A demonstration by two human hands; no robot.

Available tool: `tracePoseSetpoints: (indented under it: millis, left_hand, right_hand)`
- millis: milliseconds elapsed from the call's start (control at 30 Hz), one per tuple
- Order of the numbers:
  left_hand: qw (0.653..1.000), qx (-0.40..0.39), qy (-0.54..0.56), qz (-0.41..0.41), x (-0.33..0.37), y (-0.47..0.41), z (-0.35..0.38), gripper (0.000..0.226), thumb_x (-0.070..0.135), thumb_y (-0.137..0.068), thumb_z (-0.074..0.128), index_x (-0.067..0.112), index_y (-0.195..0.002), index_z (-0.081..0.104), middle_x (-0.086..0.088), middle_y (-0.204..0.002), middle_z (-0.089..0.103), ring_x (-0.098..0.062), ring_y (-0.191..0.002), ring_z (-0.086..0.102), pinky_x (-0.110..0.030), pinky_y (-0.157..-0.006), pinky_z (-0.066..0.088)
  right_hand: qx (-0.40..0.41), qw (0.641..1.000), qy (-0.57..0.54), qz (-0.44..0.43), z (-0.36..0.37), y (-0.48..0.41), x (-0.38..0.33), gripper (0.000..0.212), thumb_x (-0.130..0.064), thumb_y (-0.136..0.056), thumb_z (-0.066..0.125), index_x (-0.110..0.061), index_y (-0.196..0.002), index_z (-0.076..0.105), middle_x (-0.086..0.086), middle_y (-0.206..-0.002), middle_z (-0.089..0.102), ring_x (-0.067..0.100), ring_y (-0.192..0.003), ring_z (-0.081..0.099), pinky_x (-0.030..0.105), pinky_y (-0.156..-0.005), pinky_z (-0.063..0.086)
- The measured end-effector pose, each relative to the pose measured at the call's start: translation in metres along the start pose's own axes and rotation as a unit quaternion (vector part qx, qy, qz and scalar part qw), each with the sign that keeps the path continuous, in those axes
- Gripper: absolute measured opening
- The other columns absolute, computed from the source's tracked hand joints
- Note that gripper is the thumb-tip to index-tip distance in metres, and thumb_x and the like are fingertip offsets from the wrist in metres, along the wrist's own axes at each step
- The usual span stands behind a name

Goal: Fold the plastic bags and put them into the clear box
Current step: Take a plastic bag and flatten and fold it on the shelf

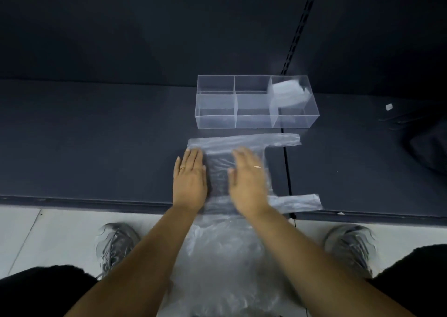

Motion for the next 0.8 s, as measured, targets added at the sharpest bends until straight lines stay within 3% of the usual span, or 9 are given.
tracePoseSetpoints:
  millis: [133, 233, 333, 433, 633, 700, 800]
  left_hand:
    - [0.984, -0.100, -0.144, 0.032, -0.018, -0.025, 0.020, 0.066, 0.035, -0.101, 0.027, 0.013, -0.151, -0.008, -0.003, -0.161, -0.009, -0.018, -0.147, -0.013, -0.040, -0.119, -0.008]
    - [0.977, -0.108, -0.176, 0.055, -0.024, -0.028, 0.029, 0.067, 0.042, -0.099, 0.018, 0.014, -0.147, -0.020, -0.003, -0.159, -0.019, -0.018, -0.145, -0.020, -0.043, -0.118, -0.010]
    - [0.984, -0.099, -0.138, 0.054, -0.026, -0.031, 0.032, 0.064, 0.050, -0.098, 0.006, 0.017, -0.151, -0.012, -0.002, -0.158, -0.016, -0.015, -0.145, -0.018, -0.041, -0.118, -0.013]
    - [0.981, -0.105, -0.152, 0.054, -0.028, -0.032, 0.033, 0.070, 0.056, -0.093, 0.002, 0.019, -0.152, -0.010, -0.005, -0.159, -0.015, -0.017, -0.146, -0.017, -0.040, -0.118, -0.013]
    - [0.976, -0.143, -0.161, 0.043, -0.024, -0.031, 0.023, 0.078, 0.062, -0.086, -0.006, 0.018, -0.151, -0.011, -0.010, -0.159, -0.017, -0.022, -0.146, -0.019, -0.042, -0.116, -0.016]
    - [0.979, -0.112, -0.152, 0.080, -0.022, -0.022, 0.011, 0.077, 0.063, -0.091, 0.003, 0.016, -0.152, -0.002, -0.009, -0.160, -0.009, -0.022, -0.146, -0.012, -0.042, -0.117, -0.014]
    - [0.974, -0.023, -0.103, 0.200, -0.016, 0.015, -0.003, 0.066, 0.049, -0.097, 0.027, 0.005, -0.145, 0.035, -0.014, -0.154, 0.027, -0.029, -0.144, 0.024, -0.047, -0.117, 0.013]
  right_hand:
    - [-0.103, 0.992, 0.057, -0.046, 0.054, -0.033, -0.026, 0.052, -0.031, -0.104, 0.026, -0.016, -0.153, 0.017, 0.004, -0.162, 0.009, 0.017, -0.149, 0.000, 0.034, -0.120, -0.007]
    - [-0.142, 0.983, 0.114, -0.033, 0.071, -0.047, -0.002, 0.060, -0.048, -0.101, 0.022, -0.023, -0.154, 0.008, 0.002, -0.162, -0.002, 0.017, -0.148, -0.010, 0.036, -0.117, -0.015]
    - [-0.147, 0.972, 0.183, -0.002, 0.065, -0.052, 0.045, 0.067, -0.059, -0.097, 0.011, -0.025, -0.153, -0.003, 0.001, -0.161, -0.014, 0.017, -0.146, -0.020, 0.040, -0.115, -0.019]
    - [-0.096, 0.966, 0.232, 0.055, 0.035, -0.053, 0.098, 0.073, -0.060, -0.092, 0.002, -0.022, -0.154, -0.003, 0.003, -0.162, -0.009, 0.019, -0.147, -0.015, 0.042, -0.117, -0.015]
    - [-0.057, 0.949, 0.266, 0.156, -0.019, -0.047, 0.153, 0.069, -0.053, -0.098, 0.014, -0.014, -0.154, 0.002, 0.009, -0.162, -0.001, 0.024, -0.149, -0.004, 0.047, -0.119, -0.004]
    - [-0.027, 0.960, 0.251, 0.119, -0.026, -0.035, 0.141, 0.067, -0.049, -0.100, 0.021, -0.010, -0.153, 0.008, 0.012, -0.161, 0.004, 0.026, -0.149, 0.000, 0.046, -0.120, -0.002]
    - [0.000, 0.982, 0.186, 0.029, -0.018, 0.000, 0.096, 0.065, -0.047, -0.100, 0.024, -0.010, -0.152, 0.017, 0.010, -0.160, 0.010, 0.027, -0.148, 0.007, 0.043, -0.121, 0.001]
Point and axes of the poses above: each hand's wrist, its own y-axis away from the middle knuckle, its own z-axis out of the palm, x = y × z, the point moved 2 cm from there along -y, towards the middle knuckle
